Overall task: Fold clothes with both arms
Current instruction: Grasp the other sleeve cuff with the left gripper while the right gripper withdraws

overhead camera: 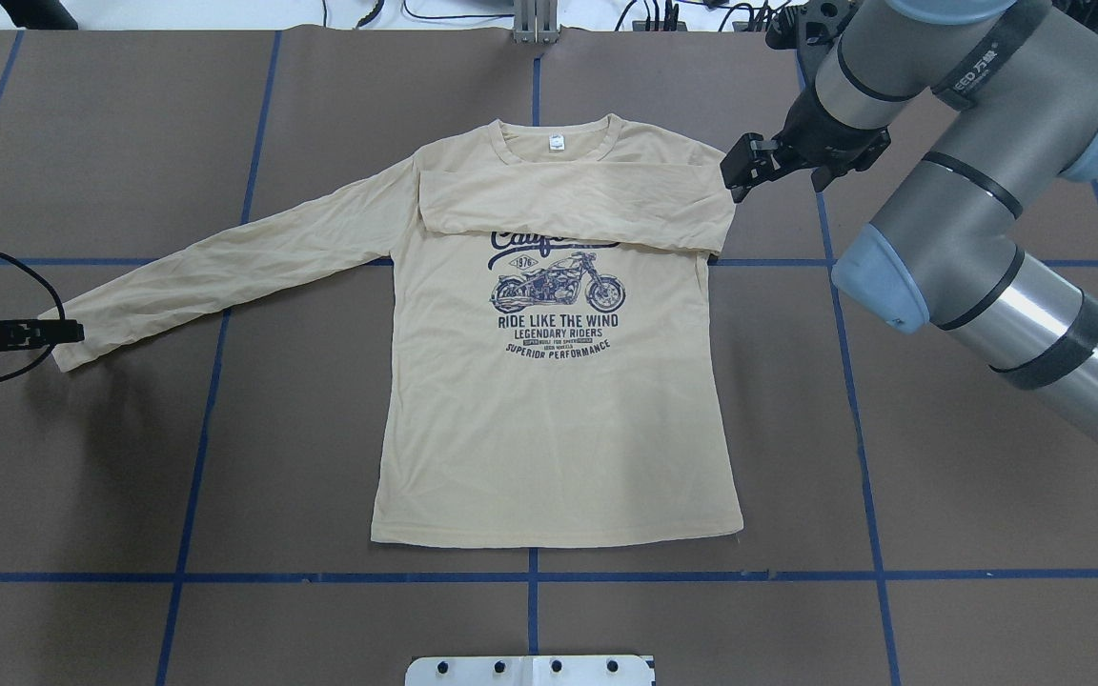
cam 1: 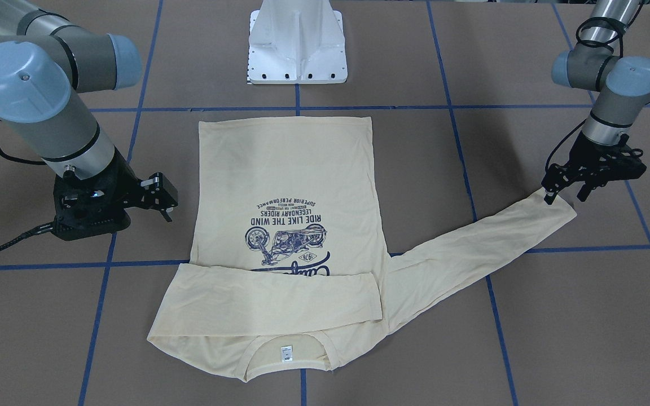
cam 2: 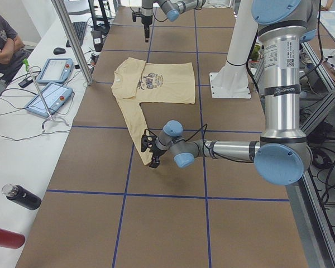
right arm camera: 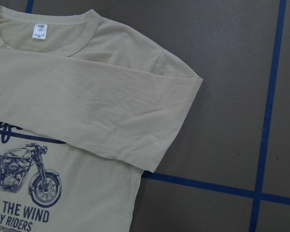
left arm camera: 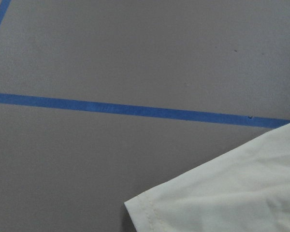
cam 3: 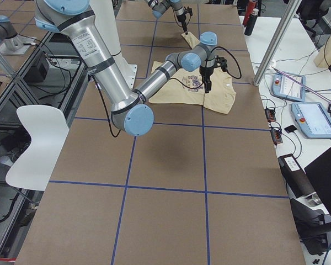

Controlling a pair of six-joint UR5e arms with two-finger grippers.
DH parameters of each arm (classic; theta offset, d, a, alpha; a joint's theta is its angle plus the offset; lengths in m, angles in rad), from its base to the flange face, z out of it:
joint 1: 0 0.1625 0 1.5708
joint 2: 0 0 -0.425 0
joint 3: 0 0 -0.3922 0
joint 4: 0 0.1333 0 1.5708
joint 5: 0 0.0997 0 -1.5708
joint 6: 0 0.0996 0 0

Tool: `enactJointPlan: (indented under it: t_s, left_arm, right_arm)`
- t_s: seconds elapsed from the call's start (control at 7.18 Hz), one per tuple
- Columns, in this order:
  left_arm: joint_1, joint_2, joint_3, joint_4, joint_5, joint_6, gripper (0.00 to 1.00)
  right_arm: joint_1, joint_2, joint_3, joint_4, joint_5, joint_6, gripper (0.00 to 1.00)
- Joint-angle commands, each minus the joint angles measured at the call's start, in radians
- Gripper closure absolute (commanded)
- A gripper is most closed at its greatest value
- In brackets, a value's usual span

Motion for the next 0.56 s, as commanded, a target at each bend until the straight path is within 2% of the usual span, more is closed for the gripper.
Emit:
enactJointPlan:
  t_s: [0.0, 0.28, 0.42]
  left_arm:
    - [0.014, -0.001, 0.002, 0.001, 0.001, 0.0, 0.23]
    - [0.014, -0.001, 0.002, 0.001, -0.001, 0.0, 0.33]
    - [0.014, -0.001, 0.0, 0.001, -0.002, 0.0, 0.43]
  right_arm:
    - [0.002, -0.004, 0.004, 0.002, 0.004, 0.0, 0.0]
    - [0.003, -0.003, 0.004, 0.002, 0.004, -0.002, 0.0]
    - [0.006, -0.003, 0.004, 0.002, 0.006, -0.002, 0.0]
